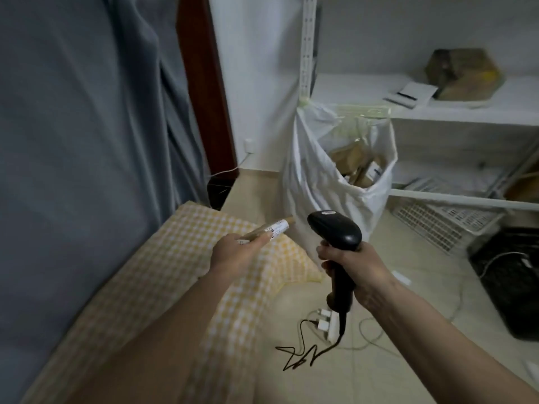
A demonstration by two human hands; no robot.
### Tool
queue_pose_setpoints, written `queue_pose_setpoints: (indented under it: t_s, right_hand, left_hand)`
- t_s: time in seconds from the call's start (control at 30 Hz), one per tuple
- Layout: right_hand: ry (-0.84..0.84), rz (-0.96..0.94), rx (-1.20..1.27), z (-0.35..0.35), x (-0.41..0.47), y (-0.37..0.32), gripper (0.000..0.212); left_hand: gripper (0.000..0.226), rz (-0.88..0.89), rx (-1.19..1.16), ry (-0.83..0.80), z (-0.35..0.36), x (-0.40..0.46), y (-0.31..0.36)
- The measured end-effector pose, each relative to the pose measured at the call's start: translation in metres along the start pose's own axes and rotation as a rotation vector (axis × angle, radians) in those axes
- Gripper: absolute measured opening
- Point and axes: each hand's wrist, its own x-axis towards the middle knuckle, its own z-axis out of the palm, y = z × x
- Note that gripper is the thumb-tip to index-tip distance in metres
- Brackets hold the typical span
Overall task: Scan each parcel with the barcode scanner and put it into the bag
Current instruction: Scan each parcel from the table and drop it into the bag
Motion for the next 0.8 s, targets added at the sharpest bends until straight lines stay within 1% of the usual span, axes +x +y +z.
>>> queue_pose_setpoints:
  t_s: [0.17, 0.3, 0.4, 0.47, 0.6, 0.7, 0.8]
  right_hand:
    - [0.060, -0.032, 0.069, -0.040, 0.015, -0.019, 0.019]
    - [0.118, -0.027, 0.117, -0.069, 0.033, -0.027, 0.012]
    - [0.178, -0.021, 0.136, -0.088, 0.053, -0.033, 0.011]
    - [0.208, -0.020, 0.151, -0.097, 0.069, -0.037, 0.011]
    - [0.246, -0.001, 0.157, -0.104, 0.112, -0.055, 0.011]
    - [0.240, -0.011, 0.175, -0.100, 0.150, -0.078, 0.011]
    - [0.233, -0.034, 0.216, -0.094, 0.185, -0.098, 0.011]
  left_hand:
    - [0.060, 0.041, 0.006, -0.038, 0.046, 0.019, 0.040]
    - [0.055, 0.087, 0.032, -0.137, 0.089, 0.040, 0.070]
    - [0.059, 0.134, 0.042, -0.130, 0.122, 0.054, 0.082]
    - [0.054, 0.206, 0.046, -0.139, 0.136, 0.065, 0.093]
    - [0.048, 0.303, 0.051, -0.163, 0.150, 0.104, 0.120]
    - [0.039, 0.314, 0.048, -0.146, 0.152, 0.142, 0.143]
    - [0.035, 0.336, 0.072, -0.116, 0.154, 0.181, 0.161]
